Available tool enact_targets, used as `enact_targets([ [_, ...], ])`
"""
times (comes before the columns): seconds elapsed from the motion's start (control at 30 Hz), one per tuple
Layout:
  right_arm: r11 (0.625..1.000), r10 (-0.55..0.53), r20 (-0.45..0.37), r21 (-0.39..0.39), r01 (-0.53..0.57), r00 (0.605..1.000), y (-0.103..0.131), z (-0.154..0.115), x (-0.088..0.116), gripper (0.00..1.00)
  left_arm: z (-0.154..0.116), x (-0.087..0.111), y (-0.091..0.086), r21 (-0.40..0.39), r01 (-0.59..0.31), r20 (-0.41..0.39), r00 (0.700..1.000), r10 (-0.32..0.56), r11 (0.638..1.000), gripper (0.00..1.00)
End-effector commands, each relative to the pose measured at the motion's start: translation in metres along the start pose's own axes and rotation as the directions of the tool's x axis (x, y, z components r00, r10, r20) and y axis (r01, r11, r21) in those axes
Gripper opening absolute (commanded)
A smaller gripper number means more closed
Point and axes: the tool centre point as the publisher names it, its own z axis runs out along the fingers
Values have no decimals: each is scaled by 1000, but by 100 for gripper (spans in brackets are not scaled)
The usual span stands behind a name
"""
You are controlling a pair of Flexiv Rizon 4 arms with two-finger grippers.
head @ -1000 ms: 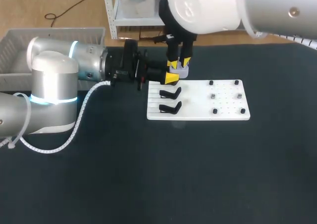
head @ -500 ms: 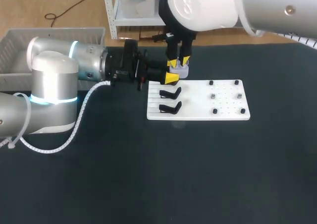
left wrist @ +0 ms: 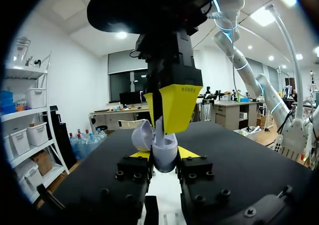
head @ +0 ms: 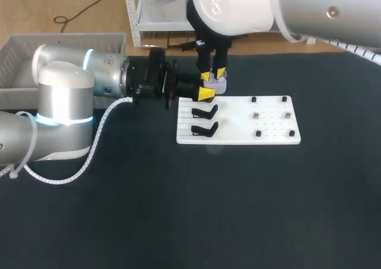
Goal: Pick up each earbud case from the left stands, insert the matching earbuds, close the lid, and place the case in the box.
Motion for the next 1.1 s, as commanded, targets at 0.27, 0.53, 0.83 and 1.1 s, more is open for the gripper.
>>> enact_targets([
  [0.27,1000,19,-20,13,-18,1000,1,4,-5,67,0,0,-2,-5,-3,1,1000,3,1000,0],
  [0.53,1000,27,2,10,-27,1000,2,-11,5,100,0,0,-2,-5,-3,1,1000,3,1000,0],
  [0.83,984,180,52,-3,-181,982,-14,-26,1,100,0,0,-2,-5,-3,1,1000,3,1000,0],
  [1.1,848,528,70,5,-530,846,-42,-19,-21,100,0,0,-2,-5,-3,1,1000,3,1000,0],
])
